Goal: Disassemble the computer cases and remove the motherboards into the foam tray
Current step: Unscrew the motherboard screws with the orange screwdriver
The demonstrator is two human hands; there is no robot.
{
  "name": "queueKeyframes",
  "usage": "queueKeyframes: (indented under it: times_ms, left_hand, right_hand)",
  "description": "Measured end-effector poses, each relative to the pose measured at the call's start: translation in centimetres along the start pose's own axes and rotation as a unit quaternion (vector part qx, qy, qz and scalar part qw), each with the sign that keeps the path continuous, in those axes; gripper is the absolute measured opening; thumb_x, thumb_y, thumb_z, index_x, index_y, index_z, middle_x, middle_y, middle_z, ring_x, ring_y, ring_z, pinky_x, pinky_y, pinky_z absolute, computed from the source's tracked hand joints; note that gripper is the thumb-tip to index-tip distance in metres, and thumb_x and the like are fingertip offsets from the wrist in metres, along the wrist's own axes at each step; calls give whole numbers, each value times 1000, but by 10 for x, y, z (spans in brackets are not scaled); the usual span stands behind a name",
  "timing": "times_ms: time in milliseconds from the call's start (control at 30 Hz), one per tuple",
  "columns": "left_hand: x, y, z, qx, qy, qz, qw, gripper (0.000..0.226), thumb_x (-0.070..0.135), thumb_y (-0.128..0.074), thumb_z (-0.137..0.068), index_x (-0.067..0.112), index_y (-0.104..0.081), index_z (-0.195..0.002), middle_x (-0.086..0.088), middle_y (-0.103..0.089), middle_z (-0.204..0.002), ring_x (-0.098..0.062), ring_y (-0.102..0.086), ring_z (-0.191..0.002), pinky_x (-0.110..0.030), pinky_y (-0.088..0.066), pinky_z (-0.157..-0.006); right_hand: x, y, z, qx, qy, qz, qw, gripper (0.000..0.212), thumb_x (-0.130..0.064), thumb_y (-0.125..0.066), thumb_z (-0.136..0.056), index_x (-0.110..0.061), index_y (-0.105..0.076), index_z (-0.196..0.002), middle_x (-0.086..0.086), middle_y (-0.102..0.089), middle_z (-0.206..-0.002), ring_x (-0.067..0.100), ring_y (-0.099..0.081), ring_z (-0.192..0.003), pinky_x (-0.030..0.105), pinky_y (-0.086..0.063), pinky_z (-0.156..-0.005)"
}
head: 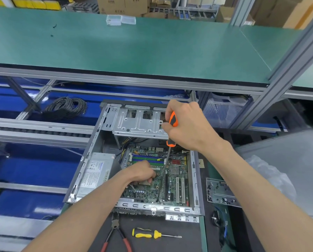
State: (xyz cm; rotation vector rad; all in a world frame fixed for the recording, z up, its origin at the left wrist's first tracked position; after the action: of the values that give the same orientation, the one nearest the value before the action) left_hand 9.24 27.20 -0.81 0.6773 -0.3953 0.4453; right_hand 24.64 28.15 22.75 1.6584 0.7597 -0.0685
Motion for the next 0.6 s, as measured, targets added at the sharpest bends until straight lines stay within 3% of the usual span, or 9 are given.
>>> queueKeyframes:
  times_ms: [200,367,500,600]
  left_hand:
    - [2,0,1,17,-7,4,1000,28,27,-55,-87,16,-60,-61,5,-47,-45,-13,-40,-34,-17,-34,-40]
    - [4,-1,3,9,-32,21,999,32,31,-48,-96,14,-60,-71,5,-42,-52,-12,-35,-39,-23,-36,-45]
    - [4,-6,7,-50,-12,113,992,46,39,-39,-101,8,-69,-83,8,-35,-44,-13,-25,-39,-22,-25,-40]
    - [6,-7,10,-108,-11,190,976,55,41,-35,-102,13,-66,-67,5,-26,-49,-15,-19,-43,-24,-19,-41]
  right_hand:
    - [0,24,-7,37,-1,3,999,12,-23,-63,-82,-22,-51,-79,-13,-61,-59,23,-57,-74,44,-48,-81]
    - [-1,51,-16,102,6,13,995,13,-22,-67,-77,-21,-54,-76,-16,-51,-56,24,-56,-66,36,-46,-72]
    - [-2,62,-20,126,-3,6,992,14,-21,-68,-78,-20,-55,-76,-13,-54,-56,19,-57,-63,36,-47,-74]
    - [-4,64,-20,137,-10,-2,991,16,-22,-68,-80,-21,-53,-76,-12,-56,-60,21,-56,-67,37,-45,-76]
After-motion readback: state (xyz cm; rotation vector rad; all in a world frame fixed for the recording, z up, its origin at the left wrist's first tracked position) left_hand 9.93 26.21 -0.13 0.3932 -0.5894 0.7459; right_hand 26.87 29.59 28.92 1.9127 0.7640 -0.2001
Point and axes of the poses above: each hand's wrist, its own z-axis away from the middle knuckle, its own y-axis out of the back of the hand, x = y × z, the point moved 3 cm from there along -z, towards the middle knuckle
